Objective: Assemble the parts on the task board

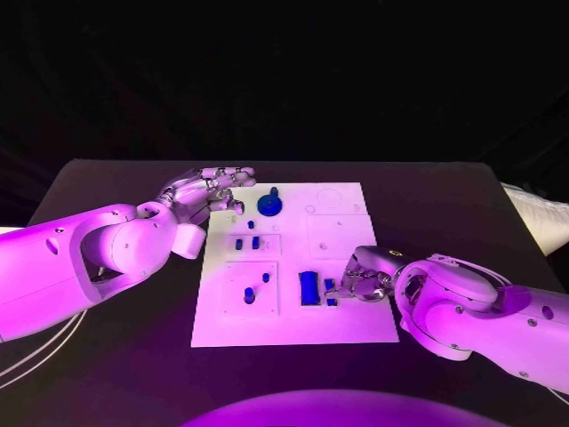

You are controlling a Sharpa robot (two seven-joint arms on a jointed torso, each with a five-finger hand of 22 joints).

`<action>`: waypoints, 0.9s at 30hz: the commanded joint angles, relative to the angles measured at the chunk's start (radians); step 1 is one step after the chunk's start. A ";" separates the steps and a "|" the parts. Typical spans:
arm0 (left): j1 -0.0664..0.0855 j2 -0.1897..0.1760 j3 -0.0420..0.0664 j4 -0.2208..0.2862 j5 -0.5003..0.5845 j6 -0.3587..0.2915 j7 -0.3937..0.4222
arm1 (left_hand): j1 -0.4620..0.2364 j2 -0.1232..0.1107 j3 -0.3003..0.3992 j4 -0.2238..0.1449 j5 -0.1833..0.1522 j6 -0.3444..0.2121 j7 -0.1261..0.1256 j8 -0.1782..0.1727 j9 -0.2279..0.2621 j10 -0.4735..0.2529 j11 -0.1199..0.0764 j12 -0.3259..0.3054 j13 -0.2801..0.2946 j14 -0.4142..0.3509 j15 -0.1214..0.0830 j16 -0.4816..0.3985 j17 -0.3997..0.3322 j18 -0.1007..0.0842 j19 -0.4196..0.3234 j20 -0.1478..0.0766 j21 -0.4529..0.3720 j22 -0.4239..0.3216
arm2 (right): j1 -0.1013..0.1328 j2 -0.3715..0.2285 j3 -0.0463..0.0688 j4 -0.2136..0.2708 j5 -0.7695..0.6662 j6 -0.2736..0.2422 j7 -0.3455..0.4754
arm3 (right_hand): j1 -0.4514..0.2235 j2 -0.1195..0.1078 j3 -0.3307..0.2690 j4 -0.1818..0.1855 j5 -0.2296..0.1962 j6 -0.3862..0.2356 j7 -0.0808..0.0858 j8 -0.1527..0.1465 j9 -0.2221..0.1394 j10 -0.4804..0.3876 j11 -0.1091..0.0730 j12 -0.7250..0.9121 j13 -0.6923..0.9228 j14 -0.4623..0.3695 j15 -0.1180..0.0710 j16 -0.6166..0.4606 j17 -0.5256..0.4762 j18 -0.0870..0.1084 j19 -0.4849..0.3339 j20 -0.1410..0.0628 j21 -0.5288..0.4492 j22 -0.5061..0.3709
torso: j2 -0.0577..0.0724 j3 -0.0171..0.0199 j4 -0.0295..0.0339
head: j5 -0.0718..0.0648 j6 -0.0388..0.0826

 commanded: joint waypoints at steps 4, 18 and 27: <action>0.001 0.003 0.000 -0.002 -0.003 0.020 0.004 | -0.004 0.008 -0.006 -0.001 0.002 -0.007 -0.003 0.005 0.000 -0.008 0.002 0.004 -0.001 -0.009 -0.001 -0.005 -0.001 0.010 -0.005 0.001 -0.003 -0.001 | -0.009 0.008 -0.004 -0.010 -0.016 0.009 0.007 | 0.009 0.004 -0.005 0.000 -0.006 -0.008 0.004 -0.008 -0.004 0.012 -0.002 0.005 0.002 0.087 -0.008 0.003 0.177 -0.020 0.032 -0.009 0.003 0.084 | -0.002 0.0005 -0.0013 | 0.001 0.000; 0.000 0.011 -0.005 -0.033 -0.002 0.019 0.010 | -0.004 0.008 -0.007 -0.001 0.002 -0.008 -0.003 0.007 0.000 -0.009 0.002 0.005 -0.001 -0.011 -0.001 -0.006 -0.003 0.010 -0.006 0.002 -0.004 -0.001 | 0.034 -0.043 0.003 -0.018 0.417 -0.191 0.347 | 0.041 -0.005 -0.063 0.023 0.039 -0.122 0.051 -0.077 -0.031 -0.114 0.039 -0.363 -0.191 0.052 0.024 -0.105 0.030 0.014 -0.041 0.016 -0.111 -0.070 | -0.015 -0.0057 -0.0064 | -0.007 0.012; -0.011 0.037 -0.010 -0.108 0.022 -0.026 0.055 | -0.042 -0.005 -0.066 0.023 0.001 -0.009 -0.013 0.023 0.000 -0.006 -0.004 0.031 0.001 -0.089 0.003 -0.070 -0.074 0.010 -0.055 0.008 -0.048 -0.027 | 0.100 0.009 0.003 -0.235 1.006 -0.215 0.773 | 0.216 0.048 -0.047 -0.045 0.052 -0.208 0.105 -0.084 -0.071 -0.317 0.093 -0.815 -0.556 -0.193 0.073 -0.800 -0.642 0.122 -0.351 0.061 -0.711 -0.718 | -0.062 -0.0256 -0.0191 | -0.008 0.044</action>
